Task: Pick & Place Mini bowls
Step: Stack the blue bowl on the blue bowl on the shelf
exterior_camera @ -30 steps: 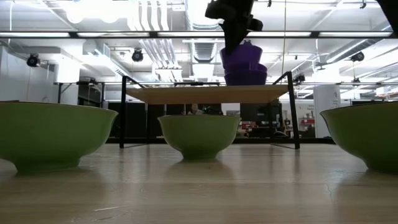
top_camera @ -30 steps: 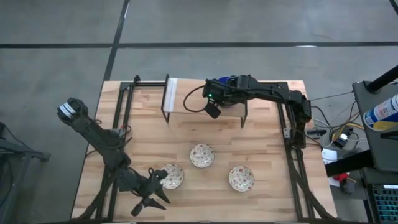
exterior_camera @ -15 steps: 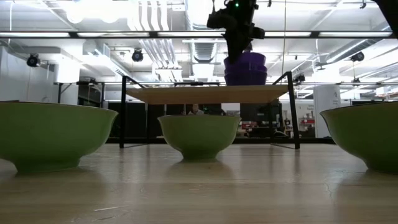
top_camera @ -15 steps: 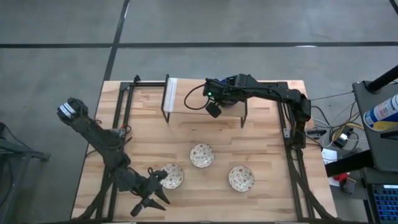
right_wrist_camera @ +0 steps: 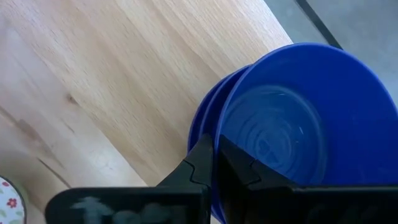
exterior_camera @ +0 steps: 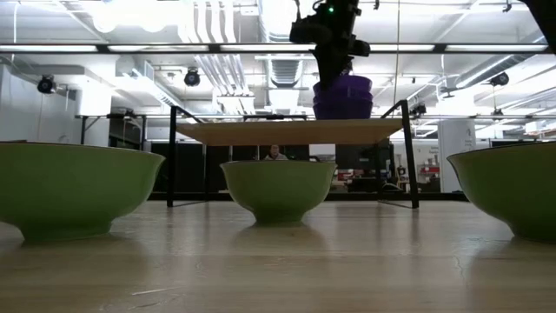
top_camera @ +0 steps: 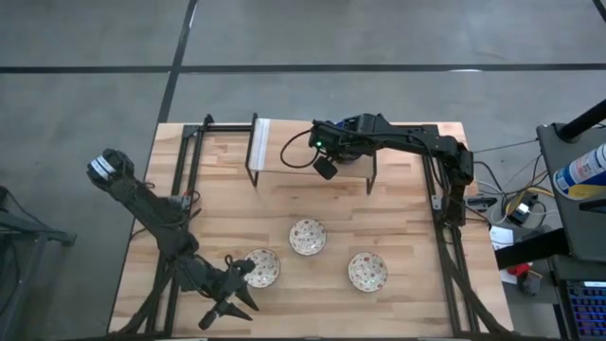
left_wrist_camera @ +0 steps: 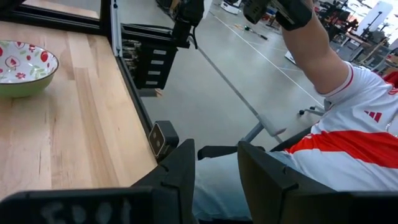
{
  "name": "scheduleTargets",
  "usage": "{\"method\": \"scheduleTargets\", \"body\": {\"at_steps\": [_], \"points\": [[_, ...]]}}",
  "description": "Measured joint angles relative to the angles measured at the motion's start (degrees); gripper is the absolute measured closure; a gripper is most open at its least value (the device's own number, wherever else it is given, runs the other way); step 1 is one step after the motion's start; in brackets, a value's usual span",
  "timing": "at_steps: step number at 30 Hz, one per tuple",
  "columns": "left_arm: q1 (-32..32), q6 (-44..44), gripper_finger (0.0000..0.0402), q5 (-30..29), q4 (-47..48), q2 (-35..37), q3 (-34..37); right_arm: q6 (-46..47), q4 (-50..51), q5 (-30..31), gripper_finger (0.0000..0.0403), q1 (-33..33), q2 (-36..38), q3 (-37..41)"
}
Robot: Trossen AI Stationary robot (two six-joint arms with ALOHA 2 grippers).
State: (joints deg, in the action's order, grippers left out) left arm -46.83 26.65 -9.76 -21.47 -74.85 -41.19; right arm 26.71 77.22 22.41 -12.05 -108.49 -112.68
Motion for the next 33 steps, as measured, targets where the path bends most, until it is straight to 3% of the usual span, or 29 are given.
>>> {"method": "scheduleTargets", "body": {"at_steps": [5,18,33], "points": [[0.0,-0.02,0.0287,0.0,0.0,0.0,0.0,0.06,0.01,0.06,0.038,0.0,0.0,0.0],[0.0,-0.08,0.0287,0.0,0.0,0.0,0.07,-0.98,0.03,1.34,0.0277,0.15,0.0,-0.02],[0.0,-0.72,0.0287,0.0,0.02,0.0,0.09,-4.61,0.06,0.66,0.0278,1.2,0.02,-0.09]]}}
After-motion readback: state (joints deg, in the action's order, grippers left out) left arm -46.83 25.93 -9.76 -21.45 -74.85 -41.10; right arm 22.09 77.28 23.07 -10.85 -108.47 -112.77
